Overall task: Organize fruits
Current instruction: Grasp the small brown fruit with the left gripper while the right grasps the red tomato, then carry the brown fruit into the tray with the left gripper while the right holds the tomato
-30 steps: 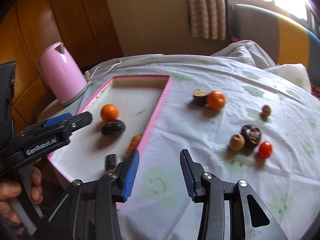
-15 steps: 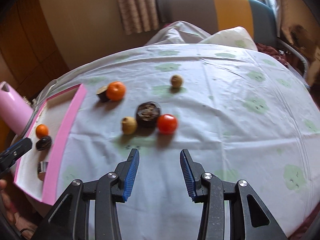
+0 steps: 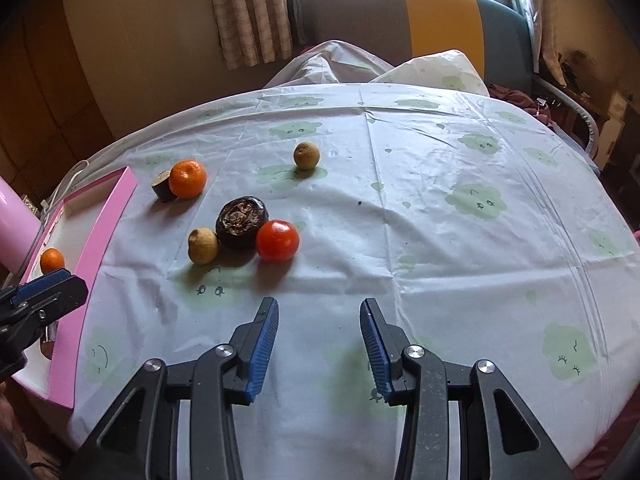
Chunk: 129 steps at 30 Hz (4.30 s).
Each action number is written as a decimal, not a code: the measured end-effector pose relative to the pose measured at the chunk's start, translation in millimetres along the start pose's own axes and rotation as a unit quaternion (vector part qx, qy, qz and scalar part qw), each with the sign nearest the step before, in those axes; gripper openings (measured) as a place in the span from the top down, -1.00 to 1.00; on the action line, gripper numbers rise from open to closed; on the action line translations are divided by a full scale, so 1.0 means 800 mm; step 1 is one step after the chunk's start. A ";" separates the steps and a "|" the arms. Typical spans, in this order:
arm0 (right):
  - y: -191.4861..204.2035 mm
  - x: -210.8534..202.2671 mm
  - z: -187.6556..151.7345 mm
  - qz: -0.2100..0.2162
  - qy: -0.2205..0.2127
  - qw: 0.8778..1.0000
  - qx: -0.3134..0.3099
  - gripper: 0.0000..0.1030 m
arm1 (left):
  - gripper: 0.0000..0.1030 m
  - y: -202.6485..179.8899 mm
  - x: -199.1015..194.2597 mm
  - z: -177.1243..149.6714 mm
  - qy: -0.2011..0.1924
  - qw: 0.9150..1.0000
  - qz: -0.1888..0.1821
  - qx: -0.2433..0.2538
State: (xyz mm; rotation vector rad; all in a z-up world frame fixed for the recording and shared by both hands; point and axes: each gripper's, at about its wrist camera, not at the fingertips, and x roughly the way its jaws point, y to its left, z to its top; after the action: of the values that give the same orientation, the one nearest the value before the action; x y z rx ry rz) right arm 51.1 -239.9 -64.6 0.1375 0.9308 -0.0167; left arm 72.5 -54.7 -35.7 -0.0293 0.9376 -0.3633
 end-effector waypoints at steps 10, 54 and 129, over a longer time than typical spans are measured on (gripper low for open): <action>-0.023 0.005 0.003 0.004 0.004 1.000 0.018 0.16 | 0.18 -0.033 0.068 0.032 0.026 0.999 -0.004 0.027; 0.044 0.050 0.037 0.034 0.009 0.992 -0.120 0.36 | 0.51 -0.002 0.057 -0.033 -0.039 0.999 -0.011 -0.008; 0.026 0.026 0.021 0.018 -0.037 0.997 -0.064 0.49 | 0.34 0.159 -0.075 -0.040 -0.048 0.973 0.149 -0.171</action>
State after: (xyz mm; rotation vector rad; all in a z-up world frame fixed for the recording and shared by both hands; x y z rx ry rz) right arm 78.1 -220.6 -68.9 0.0355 0.8524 0.0702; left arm 52.1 87.8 -31.3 -0.2171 0.8831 0.0805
